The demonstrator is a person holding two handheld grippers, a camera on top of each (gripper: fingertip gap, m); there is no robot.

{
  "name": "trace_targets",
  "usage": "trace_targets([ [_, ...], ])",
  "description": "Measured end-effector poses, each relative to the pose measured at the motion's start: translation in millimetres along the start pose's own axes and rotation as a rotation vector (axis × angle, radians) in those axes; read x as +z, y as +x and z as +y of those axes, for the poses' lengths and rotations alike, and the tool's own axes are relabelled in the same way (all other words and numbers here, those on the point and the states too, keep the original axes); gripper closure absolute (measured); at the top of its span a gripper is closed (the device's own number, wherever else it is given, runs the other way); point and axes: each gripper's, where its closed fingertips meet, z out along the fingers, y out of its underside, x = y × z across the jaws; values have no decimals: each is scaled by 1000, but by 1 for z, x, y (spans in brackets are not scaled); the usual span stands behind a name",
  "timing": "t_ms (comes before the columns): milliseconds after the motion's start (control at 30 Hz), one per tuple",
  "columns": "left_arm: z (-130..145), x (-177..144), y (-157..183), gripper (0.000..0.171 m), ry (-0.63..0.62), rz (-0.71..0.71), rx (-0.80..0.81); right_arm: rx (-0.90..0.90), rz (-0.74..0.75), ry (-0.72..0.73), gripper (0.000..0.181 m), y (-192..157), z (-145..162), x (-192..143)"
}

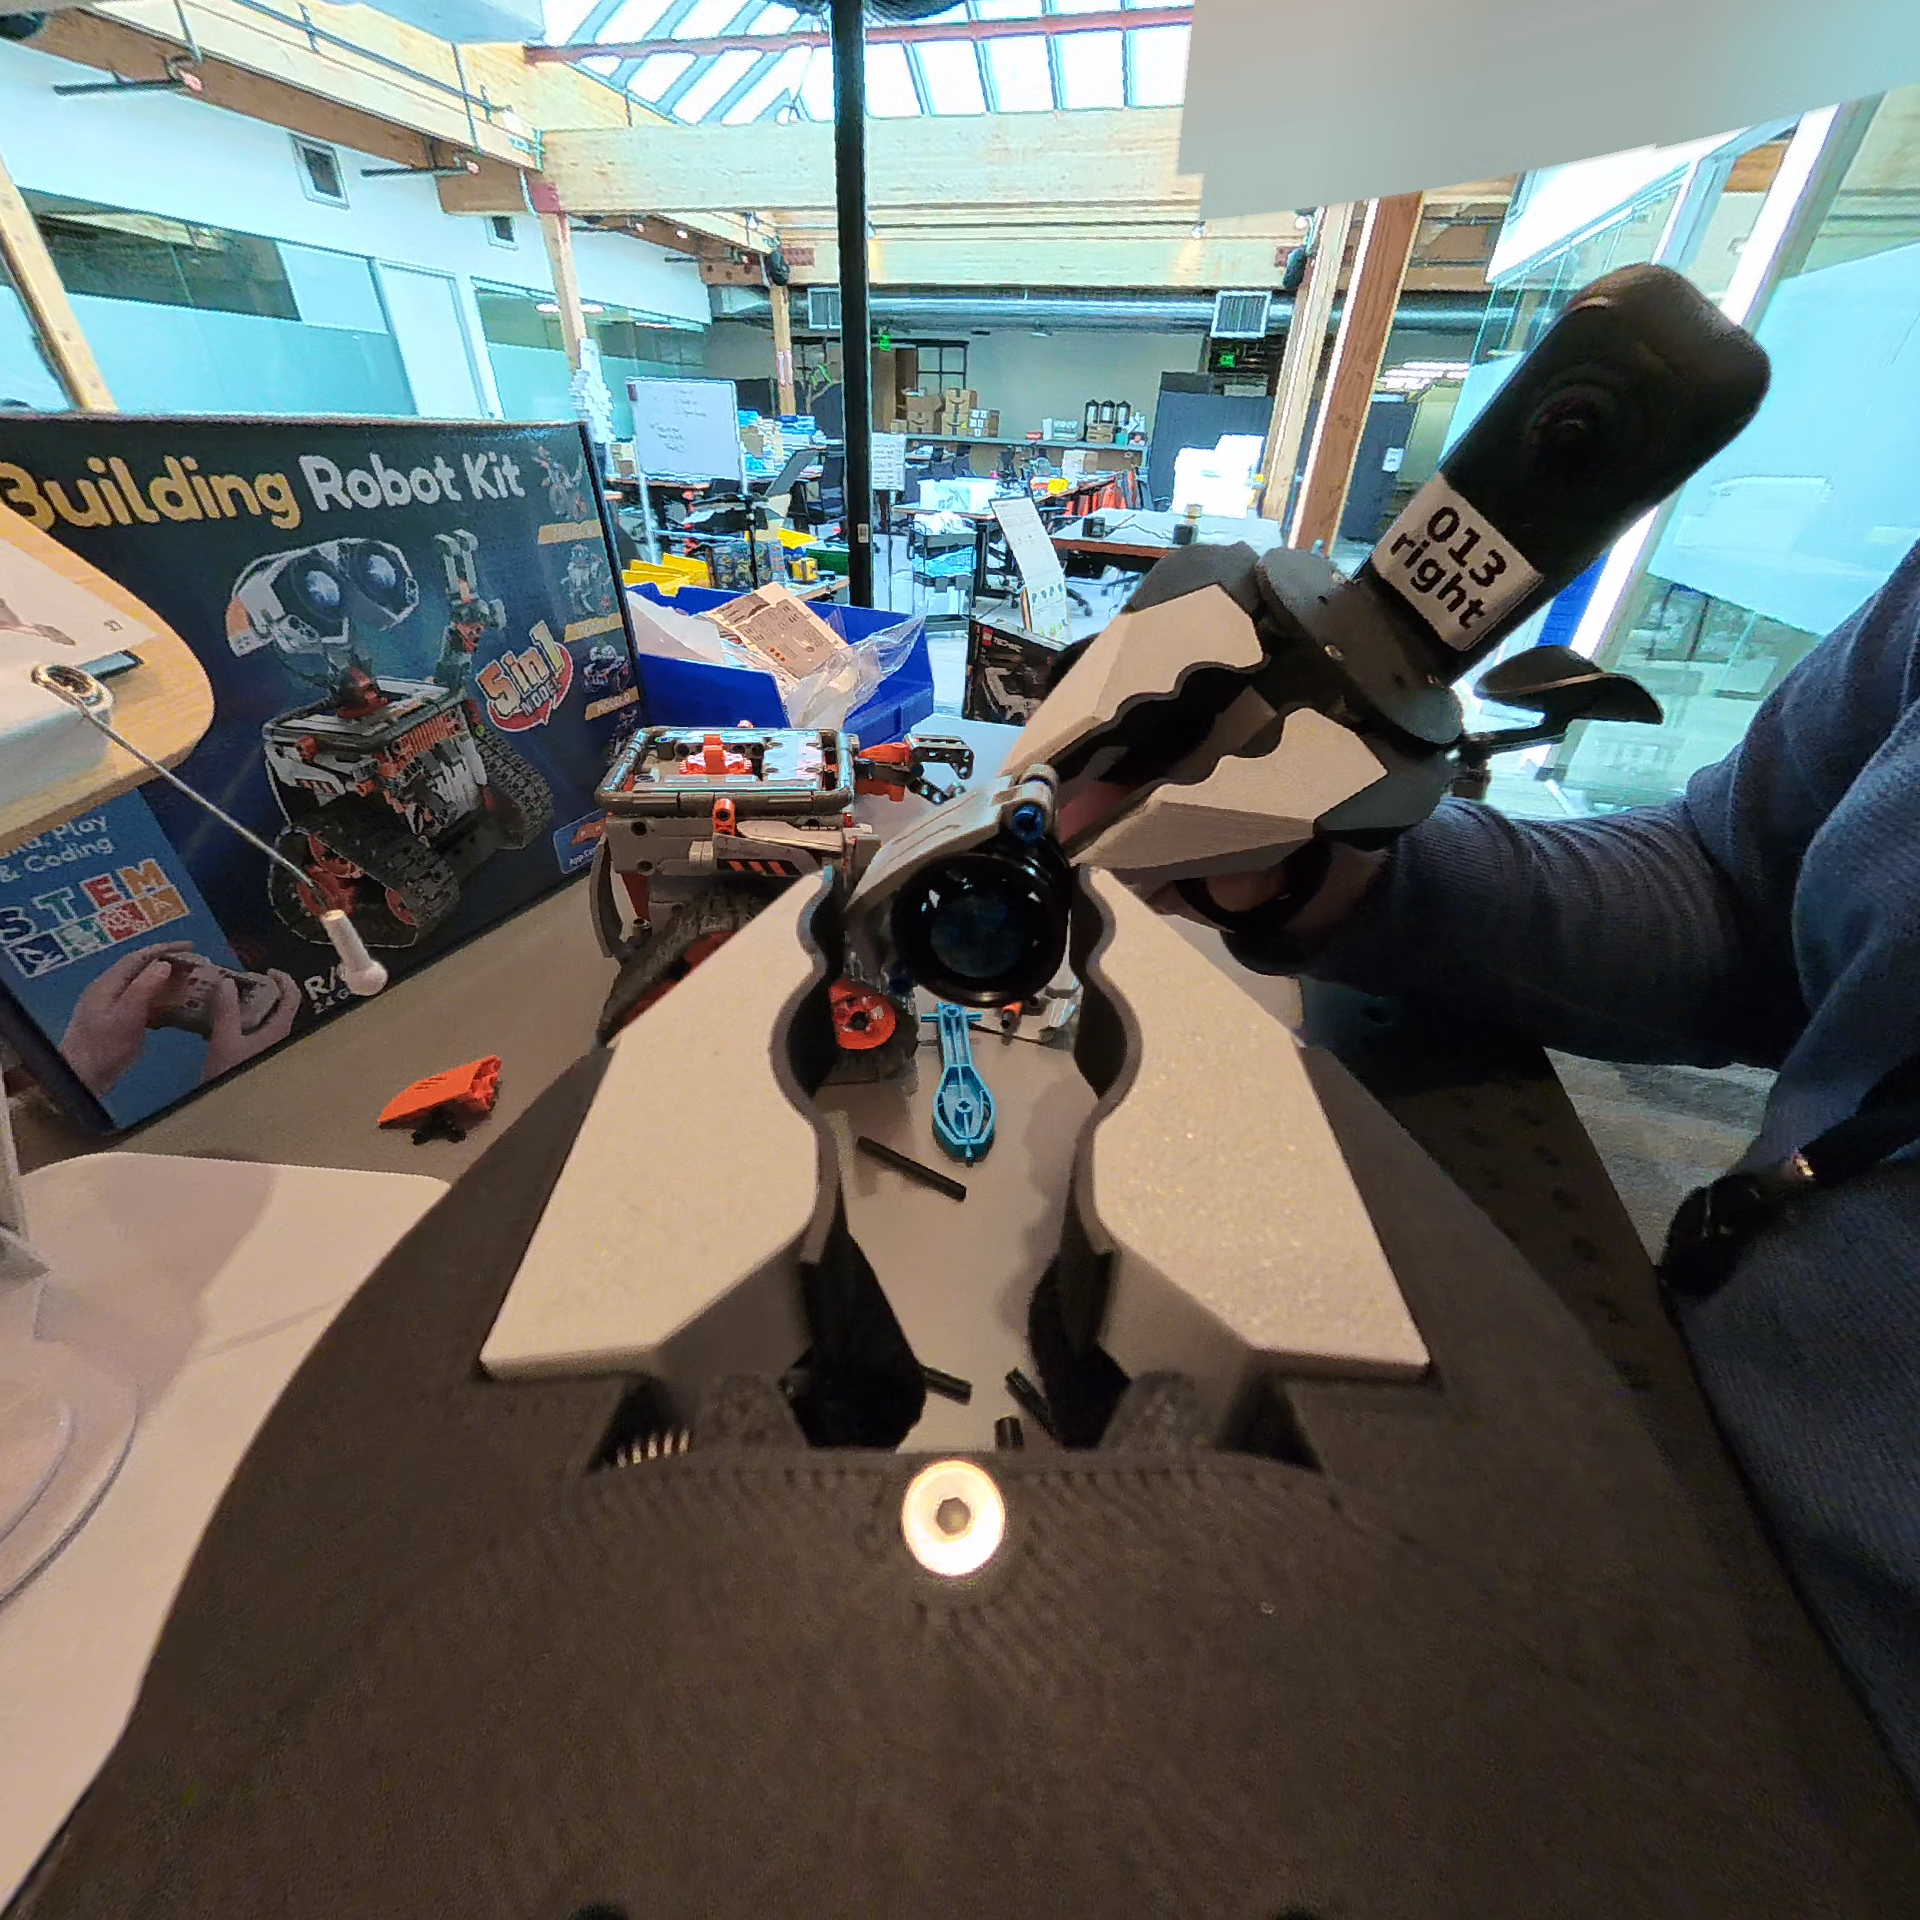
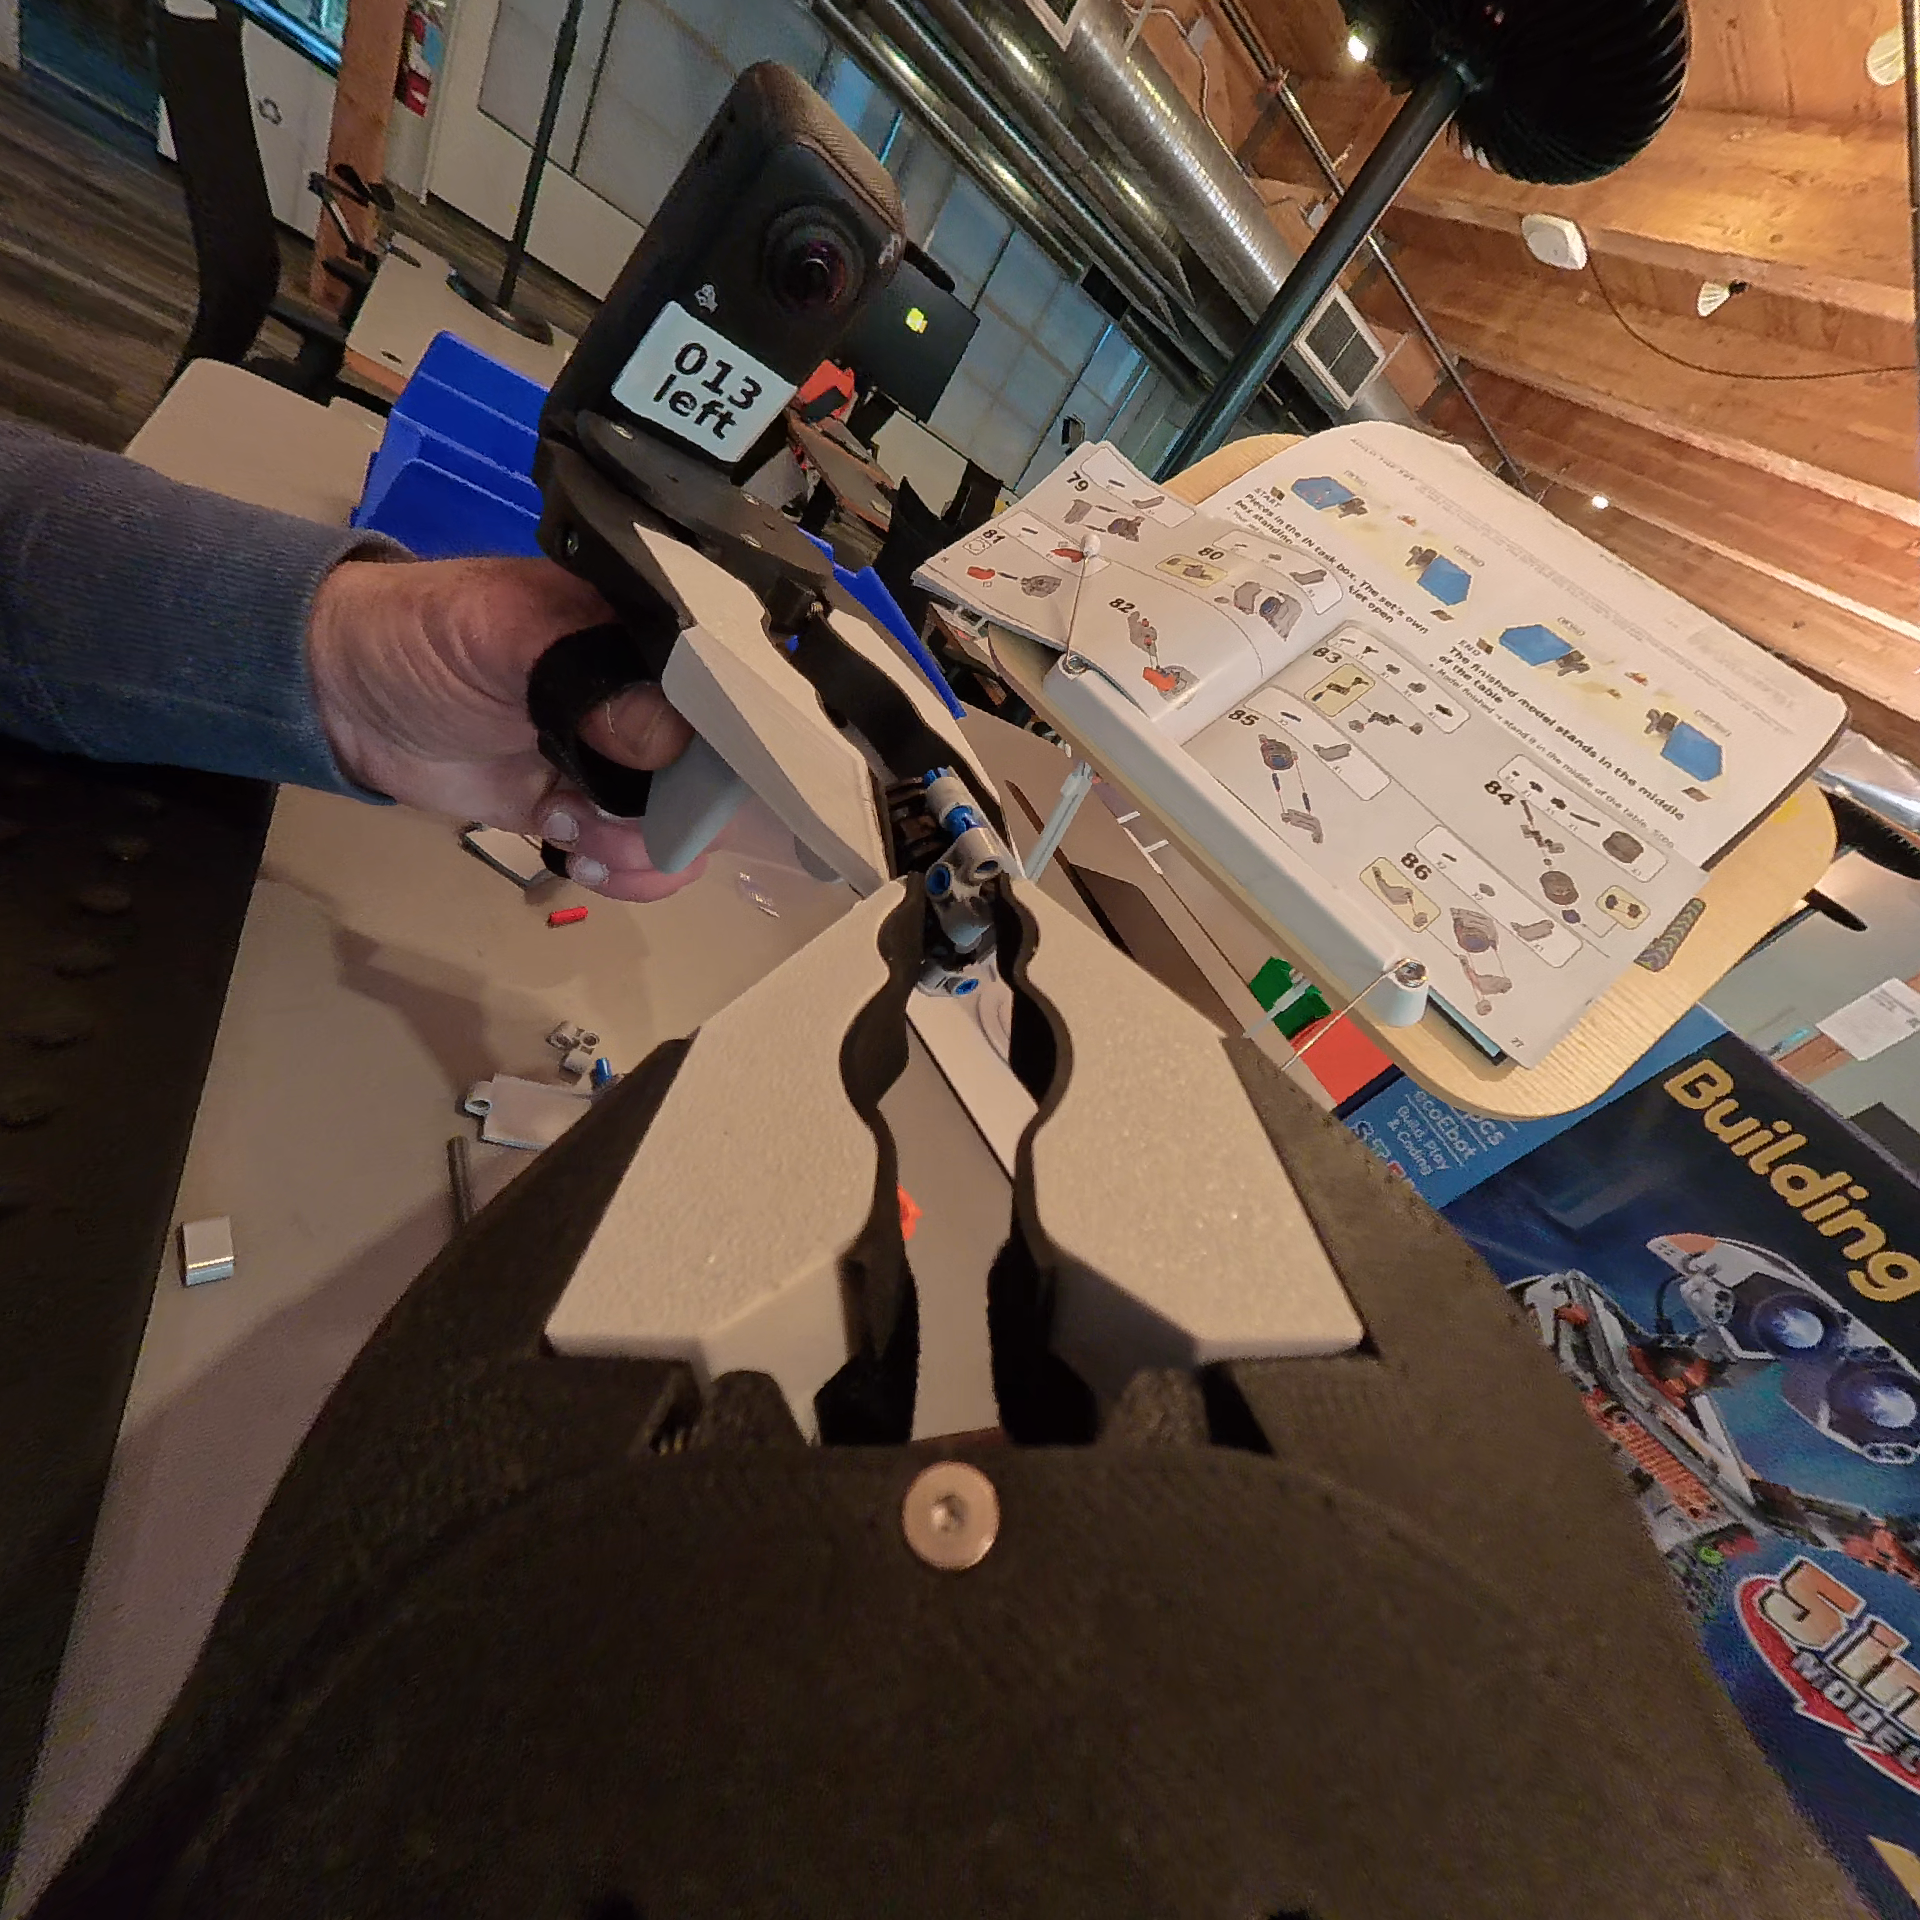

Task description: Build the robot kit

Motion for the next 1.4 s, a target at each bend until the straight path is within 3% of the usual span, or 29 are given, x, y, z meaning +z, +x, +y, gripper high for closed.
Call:
trace_targets([
  [300, -14, -2, 6, 132, 37, -54, 130, 225, -108, 40, 160, -1, -3, -4],
  [500, -13, -3, 6, 131, 26, -67, 173, 538, -244, 144, 155, 3, -10, -10],
  [667, -10, 2, 11, 131, 1, -82, 265, 730, -354, 171, 136, -2, -11, -8],
  [867, -5, 7, 12, 131, -50, -140, 409, 914, -460, 186, 139, -10, -10, -6],
  [1000, -2, 8, 12, 131, -72, -157, 465, 939, -449, 193, 156, -6, -6, -7],
  [1400, 3, 11, 4, 131, -87, -162, 385, 943, -400, 204, 158, -2, 1, -5],
])
